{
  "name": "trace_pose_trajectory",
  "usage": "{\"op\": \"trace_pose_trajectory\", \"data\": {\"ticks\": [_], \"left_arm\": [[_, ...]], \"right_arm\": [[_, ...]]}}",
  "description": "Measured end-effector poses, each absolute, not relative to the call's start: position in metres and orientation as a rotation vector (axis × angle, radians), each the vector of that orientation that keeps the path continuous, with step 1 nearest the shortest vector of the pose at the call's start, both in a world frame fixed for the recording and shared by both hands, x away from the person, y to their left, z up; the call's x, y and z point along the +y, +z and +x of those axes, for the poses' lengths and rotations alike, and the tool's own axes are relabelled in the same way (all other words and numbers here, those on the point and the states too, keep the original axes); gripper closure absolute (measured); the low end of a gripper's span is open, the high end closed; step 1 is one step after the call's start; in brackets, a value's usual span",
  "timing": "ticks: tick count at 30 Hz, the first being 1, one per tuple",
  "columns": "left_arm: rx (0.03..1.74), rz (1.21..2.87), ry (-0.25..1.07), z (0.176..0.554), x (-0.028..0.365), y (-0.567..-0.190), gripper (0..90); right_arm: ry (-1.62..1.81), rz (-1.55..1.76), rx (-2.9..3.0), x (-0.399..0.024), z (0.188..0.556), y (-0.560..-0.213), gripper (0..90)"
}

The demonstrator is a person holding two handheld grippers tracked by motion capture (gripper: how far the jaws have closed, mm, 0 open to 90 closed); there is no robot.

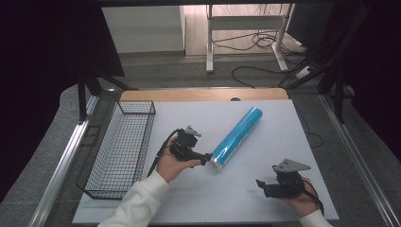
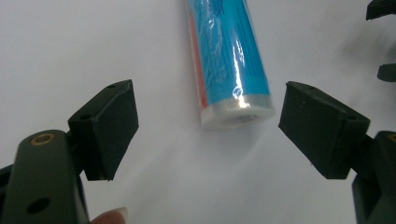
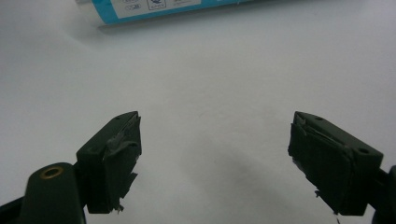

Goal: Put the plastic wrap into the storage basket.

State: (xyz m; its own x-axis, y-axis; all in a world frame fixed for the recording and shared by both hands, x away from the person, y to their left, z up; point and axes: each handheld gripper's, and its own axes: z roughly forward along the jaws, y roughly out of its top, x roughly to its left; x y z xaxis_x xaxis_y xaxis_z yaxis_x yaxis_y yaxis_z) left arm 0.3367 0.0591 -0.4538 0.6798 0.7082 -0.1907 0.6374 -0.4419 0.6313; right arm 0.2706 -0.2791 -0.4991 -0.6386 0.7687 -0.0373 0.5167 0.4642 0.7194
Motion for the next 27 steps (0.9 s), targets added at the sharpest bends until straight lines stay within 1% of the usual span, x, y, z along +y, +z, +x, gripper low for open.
{"op": "trace_pose_trajectory", "data": {"ticks": [13, 27], "left_arm": [[1.03, 2.221, 0.068, 0.38, 0.026, -0.464, 19.8], [0.977, 2.28, 0.054, 0.409, -0.011, -0.465, 17.7]], "right_arm": [[0.975, 1.111, 2.347, -0.285, 0.273, -0.499, 17.5], [0.976, 1.125, 2.342, -0.287, 0.274, -0.5, 17.5]]}}
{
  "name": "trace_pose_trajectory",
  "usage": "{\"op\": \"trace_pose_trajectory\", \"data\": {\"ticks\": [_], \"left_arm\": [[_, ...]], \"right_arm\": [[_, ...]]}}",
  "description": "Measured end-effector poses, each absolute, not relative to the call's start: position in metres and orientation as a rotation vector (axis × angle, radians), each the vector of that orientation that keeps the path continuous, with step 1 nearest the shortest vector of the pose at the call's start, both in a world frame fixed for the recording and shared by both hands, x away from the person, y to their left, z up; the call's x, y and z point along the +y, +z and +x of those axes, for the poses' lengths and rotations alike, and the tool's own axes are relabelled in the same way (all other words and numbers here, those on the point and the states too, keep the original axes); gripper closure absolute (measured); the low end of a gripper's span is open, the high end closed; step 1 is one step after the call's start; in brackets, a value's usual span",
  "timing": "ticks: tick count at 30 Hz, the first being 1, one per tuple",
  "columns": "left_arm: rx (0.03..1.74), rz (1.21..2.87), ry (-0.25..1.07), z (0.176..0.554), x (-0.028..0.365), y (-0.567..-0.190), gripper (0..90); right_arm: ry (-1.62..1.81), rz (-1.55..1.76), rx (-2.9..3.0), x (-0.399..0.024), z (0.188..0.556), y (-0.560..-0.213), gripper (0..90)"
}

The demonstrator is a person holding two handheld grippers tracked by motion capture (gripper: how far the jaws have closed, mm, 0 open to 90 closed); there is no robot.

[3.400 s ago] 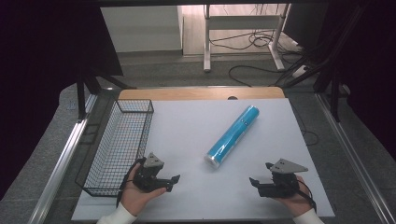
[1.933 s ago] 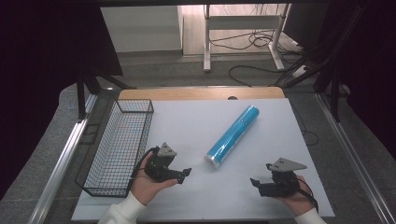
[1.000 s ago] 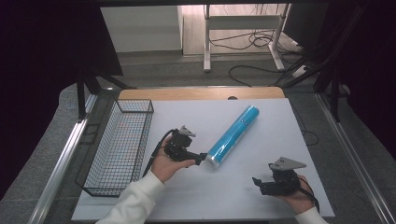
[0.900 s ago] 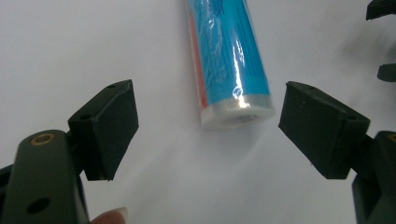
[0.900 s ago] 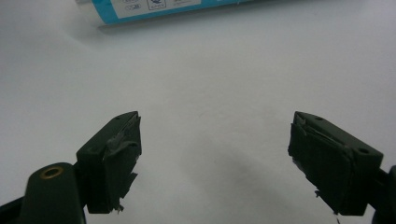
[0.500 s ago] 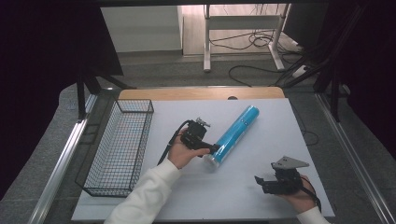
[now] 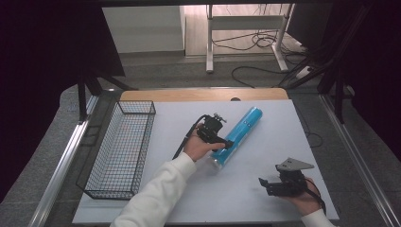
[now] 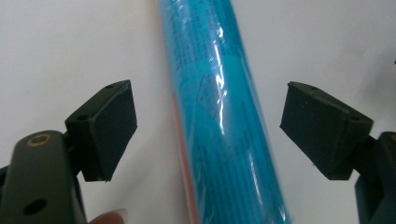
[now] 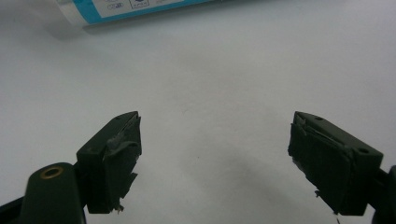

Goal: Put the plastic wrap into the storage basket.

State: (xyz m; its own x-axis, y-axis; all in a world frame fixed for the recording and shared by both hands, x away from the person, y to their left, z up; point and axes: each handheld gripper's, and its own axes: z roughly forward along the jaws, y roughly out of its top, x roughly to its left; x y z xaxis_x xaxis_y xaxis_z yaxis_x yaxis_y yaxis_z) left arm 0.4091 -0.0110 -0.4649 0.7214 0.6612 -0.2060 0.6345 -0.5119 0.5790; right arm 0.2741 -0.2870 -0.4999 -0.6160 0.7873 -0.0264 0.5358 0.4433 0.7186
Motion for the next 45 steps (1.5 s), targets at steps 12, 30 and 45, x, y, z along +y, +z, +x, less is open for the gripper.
{"op": "trace_pose_trajectory", "data": {"ticks": [12, 30, 45], "left_arm": [[1.008, 2.333, 0.037, 0.434, -0.043, -0.472, 14.5], [1.093, 2.431, -0.022, 0.45, -0.067, -0.496, 25.1], [1.097, 2.476, -0.034, 0.449, -0.075, -0.5, 28.3]], "right_arm": [[0.973, 1.126, 2.343, -0.287, 0.274, -0.5, 17.5], [0.96, 1.135, 2.342, -0.289, 0.276, -0.503, 17.5], [0.945, 1.147, 2.336, -0.291, 0.276, -0.504, 17.4]]}}
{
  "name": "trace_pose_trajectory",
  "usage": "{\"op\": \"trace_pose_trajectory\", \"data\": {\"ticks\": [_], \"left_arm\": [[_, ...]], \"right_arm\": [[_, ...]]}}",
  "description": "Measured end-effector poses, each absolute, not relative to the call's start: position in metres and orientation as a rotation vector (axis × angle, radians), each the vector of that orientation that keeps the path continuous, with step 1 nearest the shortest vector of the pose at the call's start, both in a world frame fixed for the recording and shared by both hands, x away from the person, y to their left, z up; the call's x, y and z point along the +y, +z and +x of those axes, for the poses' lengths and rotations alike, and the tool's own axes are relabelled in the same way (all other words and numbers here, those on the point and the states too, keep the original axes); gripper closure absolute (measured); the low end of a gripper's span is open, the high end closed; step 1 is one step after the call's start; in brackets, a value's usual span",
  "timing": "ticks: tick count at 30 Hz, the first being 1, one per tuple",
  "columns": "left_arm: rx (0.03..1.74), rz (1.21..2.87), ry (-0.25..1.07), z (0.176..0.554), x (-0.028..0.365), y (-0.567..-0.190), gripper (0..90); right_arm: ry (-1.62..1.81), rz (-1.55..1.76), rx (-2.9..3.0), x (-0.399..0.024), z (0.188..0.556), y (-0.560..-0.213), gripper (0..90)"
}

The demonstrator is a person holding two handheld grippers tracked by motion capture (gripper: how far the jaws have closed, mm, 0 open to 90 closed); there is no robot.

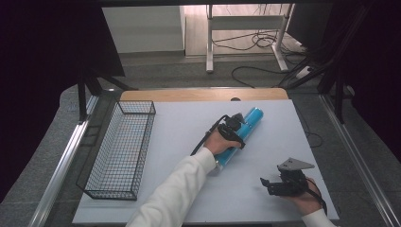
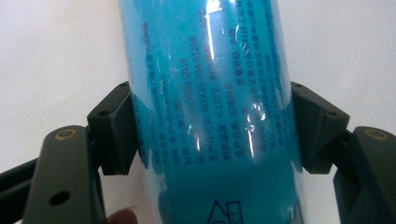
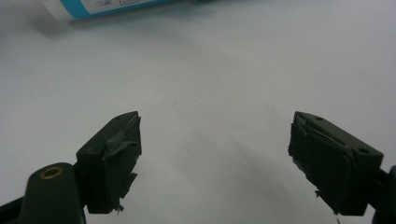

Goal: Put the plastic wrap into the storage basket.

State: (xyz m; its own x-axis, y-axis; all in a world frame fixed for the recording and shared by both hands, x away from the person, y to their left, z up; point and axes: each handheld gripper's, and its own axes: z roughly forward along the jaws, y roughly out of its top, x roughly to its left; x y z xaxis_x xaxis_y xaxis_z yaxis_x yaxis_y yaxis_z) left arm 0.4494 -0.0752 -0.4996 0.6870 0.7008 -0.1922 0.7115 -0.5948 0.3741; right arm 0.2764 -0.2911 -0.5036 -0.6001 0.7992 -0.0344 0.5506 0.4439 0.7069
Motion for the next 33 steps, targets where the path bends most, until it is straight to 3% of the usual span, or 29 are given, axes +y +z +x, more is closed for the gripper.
{"op": "trace_pose_trajectory", "data": {"ticks": [19, 33], "left_arm": [[1.123, 2.436, -0.082, 0.454, -0.062, -0.495, 30.6], [1.105, 2.366, -0.066, 0.446, -0.033, -0.462, 30.9]], "right_arm": [[0.94, 1.152, 2.323, -0.293, 0.277, -0.503, 17.4], [0.941, 1.149, 2.317, -0.292, 0.277, -0.502, 17.4]]}}
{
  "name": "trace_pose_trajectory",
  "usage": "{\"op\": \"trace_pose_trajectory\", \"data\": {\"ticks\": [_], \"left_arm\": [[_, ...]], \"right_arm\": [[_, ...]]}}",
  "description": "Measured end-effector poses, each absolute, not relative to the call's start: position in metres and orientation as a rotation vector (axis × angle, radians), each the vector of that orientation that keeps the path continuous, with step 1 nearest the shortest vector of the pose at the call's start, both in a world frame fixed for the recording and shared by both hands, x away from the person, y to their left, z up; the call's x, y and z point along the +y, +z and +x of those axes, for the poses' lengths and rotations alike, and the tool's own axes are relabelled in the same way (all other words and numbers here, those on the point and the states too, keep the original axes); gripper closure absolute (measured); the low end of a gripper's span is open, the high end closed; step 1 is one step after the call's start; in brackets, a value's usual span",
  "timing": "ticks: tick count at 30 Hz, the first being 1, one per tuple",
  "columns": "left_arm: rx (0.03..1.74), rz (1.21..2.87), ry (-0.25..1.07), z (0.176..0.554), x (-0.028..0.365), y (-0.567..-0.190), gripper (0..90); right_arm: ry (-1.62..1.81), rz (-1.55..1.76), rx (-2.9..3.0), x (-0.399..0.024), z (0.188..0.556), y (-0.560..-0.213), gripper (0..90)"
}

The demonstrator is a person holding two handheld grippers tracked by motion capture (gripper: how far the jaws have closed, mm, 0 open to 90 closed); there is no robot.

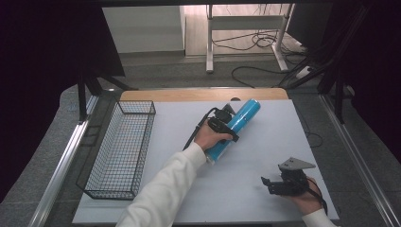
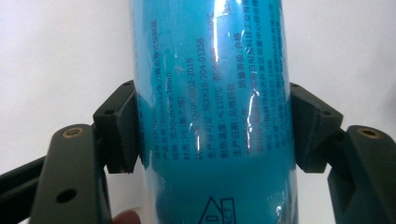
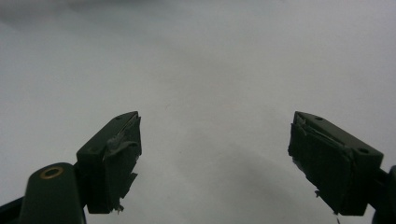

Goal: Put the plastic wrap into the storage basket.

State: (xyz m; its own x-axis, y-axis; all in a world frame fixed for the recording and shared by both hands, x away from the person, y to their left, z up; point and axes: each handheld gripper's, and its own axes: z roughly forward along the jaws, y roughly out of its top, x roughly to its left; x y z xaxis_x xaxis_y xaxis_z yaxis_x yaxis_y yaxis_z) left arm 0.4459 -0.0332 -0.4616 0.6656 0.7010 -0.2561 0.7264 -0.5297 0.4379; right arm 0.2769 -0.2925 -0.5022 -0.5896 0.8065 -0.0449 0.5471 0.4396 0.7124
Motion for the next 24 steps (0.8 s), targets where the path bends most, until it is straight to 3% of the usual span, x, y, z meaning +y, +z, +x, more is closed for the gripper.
{"op": "trace_pose_trajectory", "data": {"ticks": [24], "left_arm": [[1.155, 2.309, 0.038, 0.424, 0.044, -0.429, 31.1]], "right_arm": [[0.949, 1.14, 2.305, -0.29, 0.276, -0.499, 17.4]]}}
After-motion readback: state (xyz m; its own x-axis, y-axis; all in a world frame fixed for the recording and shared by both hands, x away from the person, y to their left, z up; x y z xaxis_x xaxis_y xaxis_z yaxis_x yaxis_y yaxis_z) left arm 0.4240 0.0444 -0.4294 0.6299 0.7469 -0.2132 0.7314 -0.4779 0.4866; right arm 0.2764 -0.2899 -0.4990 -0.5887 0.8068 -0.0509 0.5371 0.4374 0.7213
